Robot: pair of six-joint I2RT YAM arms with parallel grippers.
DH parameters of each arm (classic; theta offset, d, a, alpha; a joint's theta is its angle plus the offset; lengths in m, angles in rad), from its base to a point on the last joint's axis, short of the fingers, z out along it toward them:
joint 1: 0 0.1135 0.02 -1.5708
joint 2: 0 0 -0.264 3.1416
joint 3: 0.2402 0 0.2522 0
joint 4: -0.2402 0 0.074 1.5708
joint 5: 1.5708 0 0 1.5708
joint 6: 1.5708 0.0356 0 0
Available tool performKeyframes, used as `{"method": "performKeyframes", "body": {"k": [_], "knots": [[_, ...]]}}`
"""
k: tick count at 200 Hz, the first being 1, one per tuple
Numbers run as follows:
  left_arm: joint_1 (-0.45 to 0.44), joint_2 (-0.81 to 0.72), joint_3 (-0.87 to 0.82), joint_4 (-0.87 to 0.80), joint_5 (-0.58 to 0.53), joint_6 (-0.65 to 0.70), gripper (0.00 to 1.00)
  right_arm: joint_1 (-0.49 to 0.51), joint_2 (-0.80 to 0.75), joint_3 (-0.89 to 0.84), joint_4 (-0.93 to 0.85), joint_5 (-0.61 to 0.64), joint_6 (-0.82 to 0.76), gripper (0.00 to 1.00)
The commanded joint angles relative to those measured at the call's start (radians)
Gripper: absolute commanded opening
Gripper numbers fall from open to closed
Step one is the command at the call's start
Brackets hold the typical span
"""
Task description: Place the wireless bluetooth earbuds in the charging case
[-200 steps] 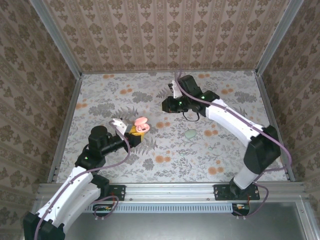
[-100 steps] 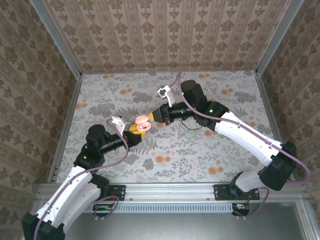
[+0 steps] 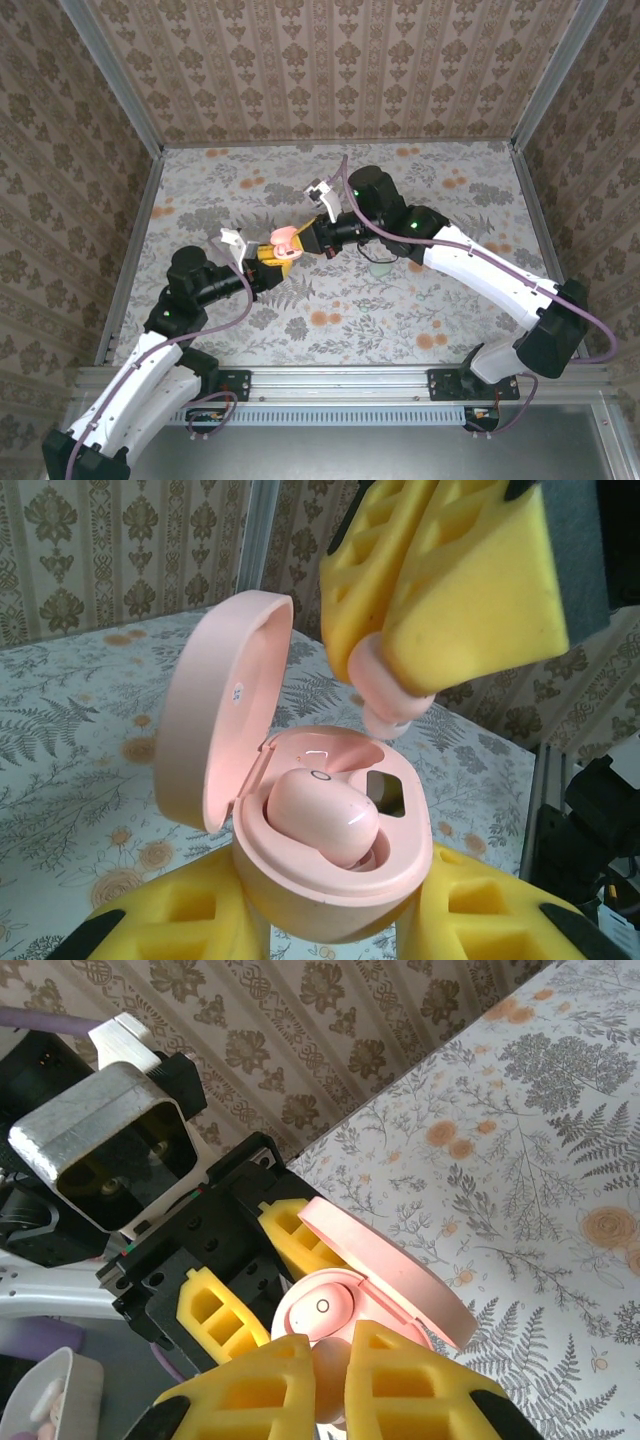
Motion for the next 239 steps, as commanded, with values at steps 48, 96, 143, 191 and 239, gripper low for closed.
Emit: {"method": "performKeyframes", "body": {"k": [48,96,143,191,239], "knots": [[0.008,-0.007,0.034,0.033,0.03,-0.027,0.0,0.015,0.036,-0.006,-0.013,0.017,-0.035,0.1],[0.008,-0.007,0.035,0.033,0.029,-0.024,0.0,0.018,0.042,-0.019,-0.021,0.005,-0.031,0.11],[0.008,-0.006,0.035,0.029,0.03,-0.024,0.0,0.017,0.063,0.004,-0.09,0.028,-0.046,0.23],[0.008,-0.007,0.034,0.025,0.03,-0.025,0.0,0.018,0.077,0.036,-0.133,0.067,-0.036,0.35],[0.008,-0.008,0.031,0.027,0.025,-0.024,0.0,0.021,0.08,0.064,-0.159,0.086,-0.009,0.41]]}}
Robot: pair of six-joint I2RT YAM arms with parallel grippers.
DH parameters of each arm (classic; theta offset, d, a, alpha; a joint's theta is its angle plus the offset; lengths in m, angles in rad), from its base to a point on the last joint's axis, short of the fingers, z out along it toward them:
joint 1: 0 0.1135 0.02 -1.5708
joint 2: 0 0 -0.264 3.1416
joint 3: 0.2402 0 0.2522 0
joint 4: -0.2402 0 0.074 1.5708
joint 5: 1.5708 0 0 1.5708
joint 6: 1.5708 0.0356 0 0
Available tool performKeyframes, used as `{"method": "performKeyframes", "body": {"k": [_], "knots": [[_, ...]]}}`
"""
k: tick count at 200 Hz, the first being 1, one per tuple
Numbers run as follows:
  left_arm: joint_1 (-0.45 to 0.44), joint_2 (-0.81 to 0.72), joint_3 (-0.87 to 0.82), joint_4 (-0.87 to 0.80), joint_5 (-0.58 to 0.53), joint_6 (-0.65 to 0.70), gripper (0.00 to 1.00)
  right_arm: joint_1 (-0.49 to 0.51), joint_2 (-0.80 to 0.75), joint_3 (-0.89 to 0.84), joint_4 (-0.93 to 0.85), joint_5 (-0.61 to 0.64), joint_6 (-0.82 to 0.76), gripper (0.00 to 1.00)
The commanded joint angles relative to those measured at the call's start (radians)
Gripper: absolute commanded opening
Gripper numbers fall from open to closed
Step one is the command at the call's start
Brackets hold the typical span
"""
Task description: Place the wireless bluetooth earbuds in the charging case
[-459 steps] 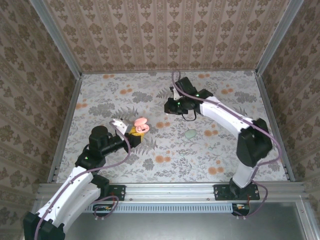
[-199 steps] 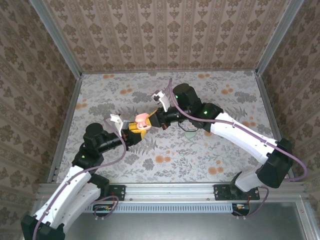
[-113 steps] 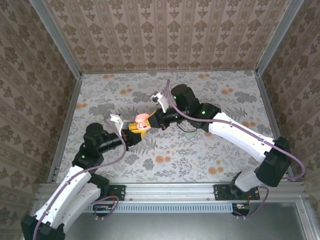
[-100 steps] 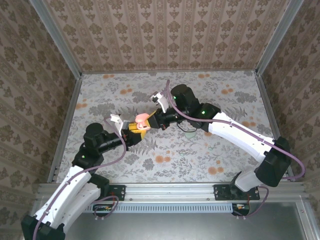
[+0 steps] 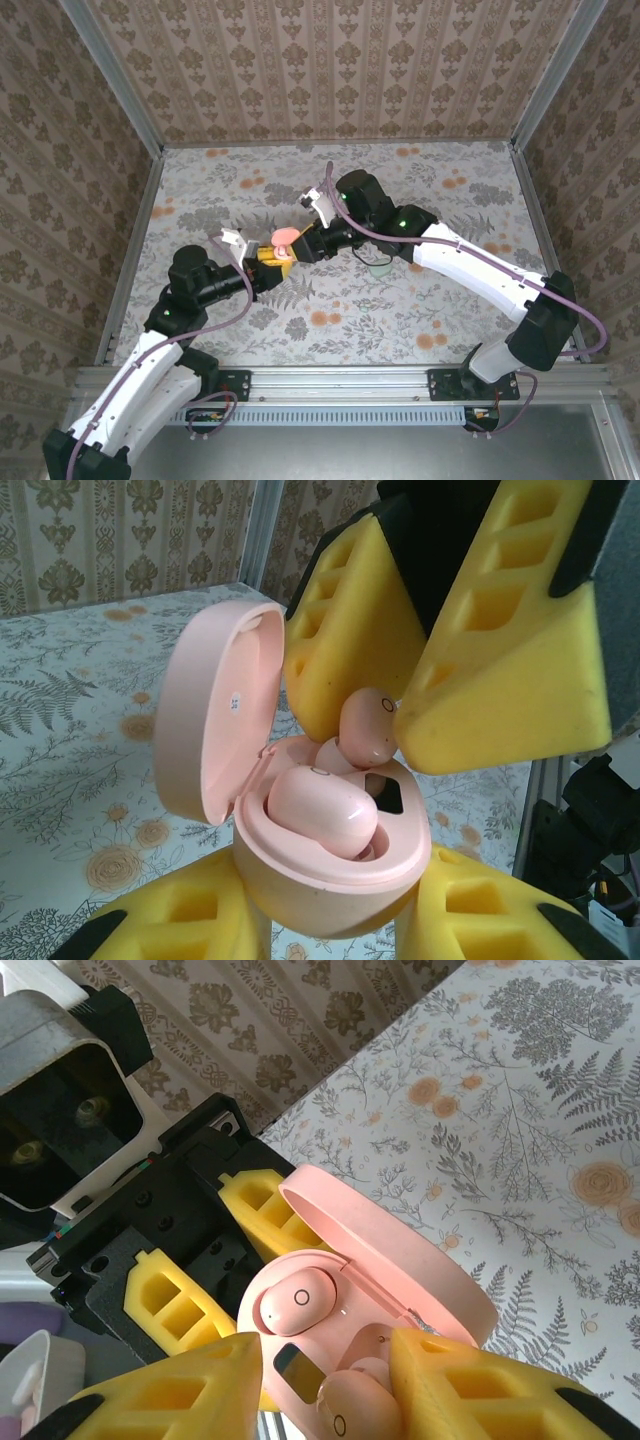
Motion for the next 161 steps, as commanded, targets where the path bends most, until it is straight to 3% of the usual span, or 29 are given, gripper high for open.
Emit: {"method": "performKeyframes", "body": {"k": [1,161], "knots": [[0.002,-0.014,0.03,0.058,0.023,-0.006,0.0,0.003,0.024,0.034,-0.077,0.049,0.016,0.41],[0.002,-0.001,-0.009,0.095,0.038,-0.028,0.0,0.059,0.159,0.248,-0.275,0.197,0.006,0.39]]}}
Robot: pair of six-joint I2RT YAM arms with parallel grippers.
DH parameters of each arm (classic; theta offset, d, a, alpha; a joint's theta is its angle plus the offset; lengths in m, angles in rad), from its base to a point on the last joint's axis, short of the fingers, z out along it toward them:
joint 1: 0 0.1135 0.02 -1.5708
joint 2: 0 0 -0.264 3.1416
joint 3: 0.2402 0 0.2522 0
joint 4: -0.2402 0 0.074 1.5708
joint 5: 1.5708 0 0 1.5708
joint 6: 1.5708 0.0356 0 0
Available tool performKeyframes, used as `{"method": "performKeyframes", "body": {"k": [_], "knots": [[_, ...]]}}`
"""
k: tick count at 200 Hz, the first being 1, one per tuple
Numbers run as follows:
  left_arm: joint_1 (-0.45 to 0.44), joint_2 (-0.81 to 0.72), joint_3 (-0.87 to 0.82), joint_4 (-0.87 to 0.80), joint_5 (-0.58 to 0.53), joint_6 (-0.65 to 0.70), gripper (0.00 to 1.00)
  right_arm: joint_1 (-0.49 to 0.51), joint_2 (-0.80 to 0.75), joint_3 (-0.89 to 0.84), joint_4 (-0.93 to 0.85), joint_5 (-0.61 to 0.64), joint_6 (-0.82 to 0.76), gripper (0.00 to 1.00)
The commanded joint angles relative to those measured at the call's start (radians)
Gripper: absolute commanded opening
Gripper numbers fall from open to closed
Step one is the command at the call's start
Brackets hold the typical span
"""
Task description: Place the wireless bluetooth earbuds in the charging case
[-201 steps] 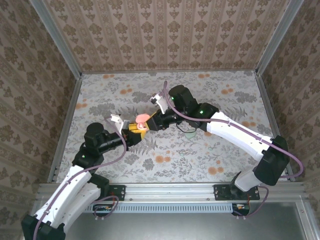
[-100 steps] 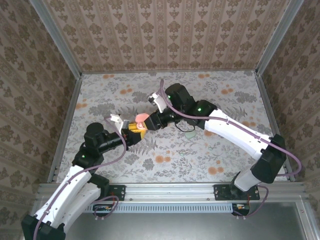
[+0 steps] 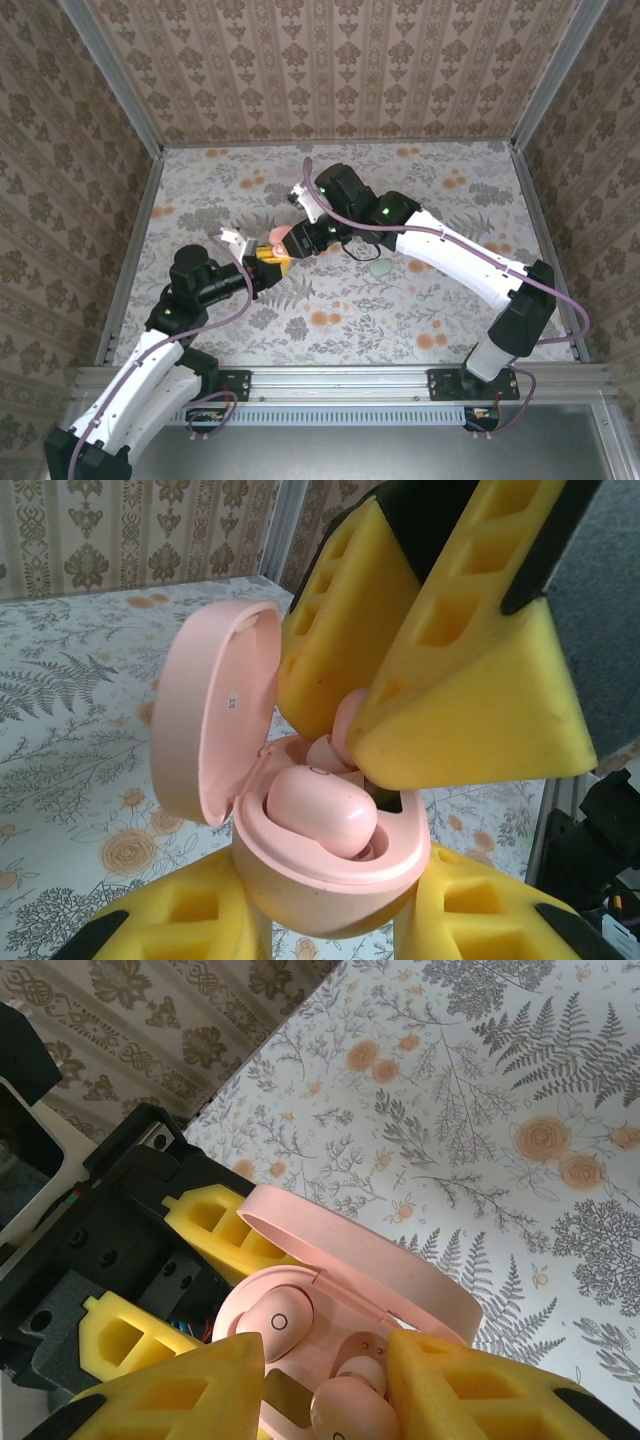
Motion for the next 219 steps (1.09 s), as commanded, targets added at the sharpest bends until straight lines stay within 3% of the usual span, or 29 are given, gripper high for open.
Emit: {"method": "performKeyframes", "body": {"k": [1,219], "knots": [[-0.006,-0.011,0.0,0.093,0.071,-0.002,0.0,0.01,0.031,0.027,-0.039,0.042,-0.015,0.39],[-0.005,-0.029,-0.105,0.183,0.031,-0.054,0.0,-0.011,0.077,0.059,-0.062,0.151,0.219,0.46]]}}
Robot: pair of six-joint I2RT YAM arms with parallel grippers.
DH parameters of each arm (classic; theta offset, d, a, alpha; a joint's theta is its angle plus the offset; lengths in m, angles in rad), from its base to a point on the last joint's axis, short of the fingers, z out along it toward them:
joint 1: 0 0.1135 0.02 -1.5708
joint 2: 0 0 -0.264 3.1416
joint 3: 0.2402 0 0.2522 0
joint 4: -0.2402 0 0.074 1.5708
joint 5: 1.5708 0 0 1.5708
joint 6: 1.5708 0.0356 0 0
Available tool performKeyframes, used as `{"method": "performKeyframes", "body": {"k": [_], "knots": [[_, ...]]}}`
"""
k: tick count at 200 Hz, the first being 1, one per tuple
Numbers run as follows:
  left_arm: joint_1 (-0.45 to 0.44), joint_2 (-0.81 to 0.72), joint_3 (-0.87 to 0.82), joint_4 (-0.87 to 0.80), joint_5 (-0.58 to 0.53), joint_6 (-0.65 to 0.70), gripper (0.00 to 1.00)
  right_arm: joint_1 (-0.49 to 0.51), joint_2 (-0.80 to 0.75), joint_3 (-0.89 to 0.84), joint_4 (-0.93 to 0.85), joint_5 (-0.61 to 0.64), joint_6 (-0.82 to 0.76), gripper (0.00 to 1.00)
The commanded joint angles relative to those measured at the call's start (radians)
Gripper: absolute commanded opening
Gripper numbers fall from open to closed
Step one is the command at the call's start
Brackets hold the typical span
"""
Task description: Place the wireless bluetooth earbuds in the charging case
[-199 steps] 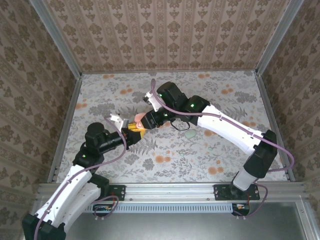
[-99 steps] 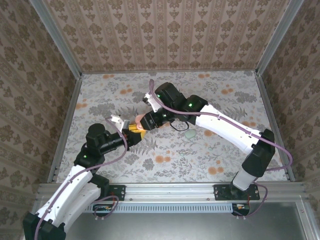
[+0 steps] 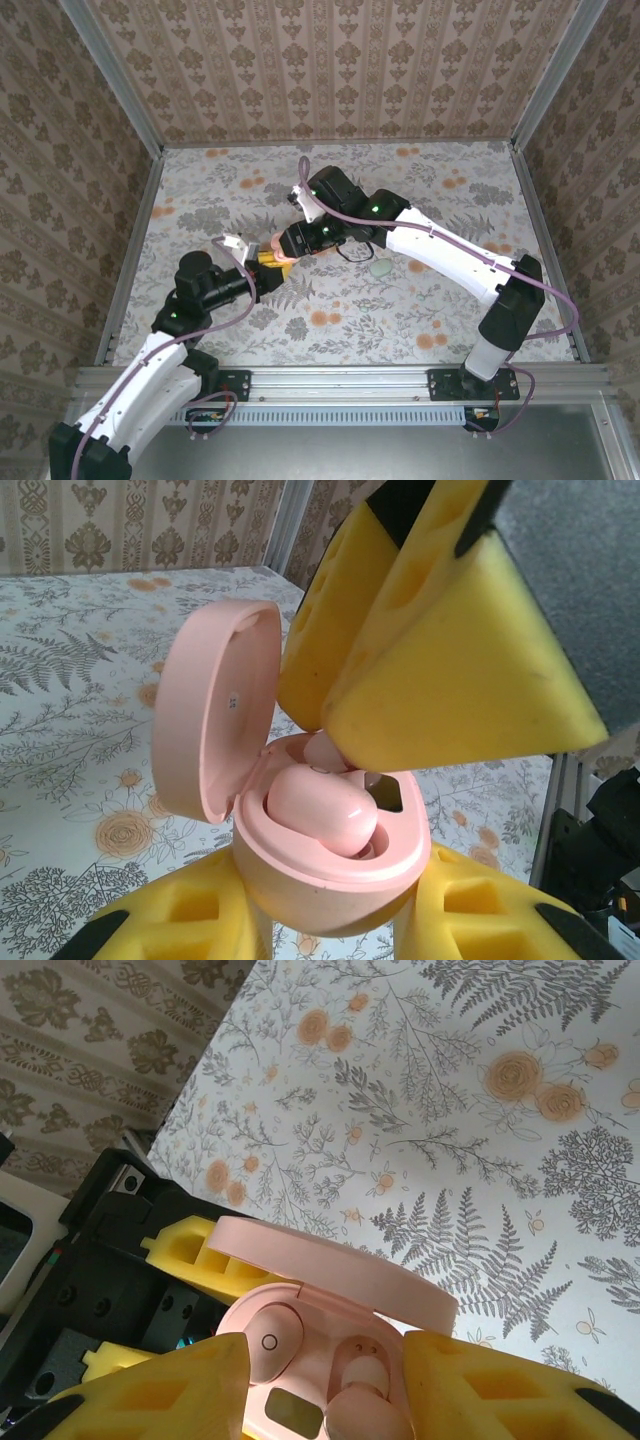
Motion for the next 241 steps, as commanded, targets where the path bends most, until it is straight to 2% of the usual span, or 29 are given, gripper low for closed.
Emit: {"method": "performKeyframes", "body": {"k": [1,88,139,176,241], "knots": [[-0.004,-0.029,-0.01,0.084,0.037,-0.016,0.0,-0.015,0.019,0.012,0.012,0.085,0.049,0.47],[-0.005,-0.058,-0.045,0.104,0.004,-0.032,0.0,-0.015,0.01,0.014,0.069,0.102,0.122,0.48],[-0.004,-0.069,-0.04,0.076,-0.006,-0.022,0.0,-0.014,0.001,0.018,0.076,0.06,0.143,0.49],[-0.004,-0.084,-0.032,0.035,-0.085,-0.003,0.0,-0.014,-0.033,0.009,0.079,0.05,0.171,0.52],[-0.007,-0.094,-0.031,0.028,-0.108,-0.004,0.0,-0.014,-0.047,0.007,0.078,0.027,0.206,0.54]]}}
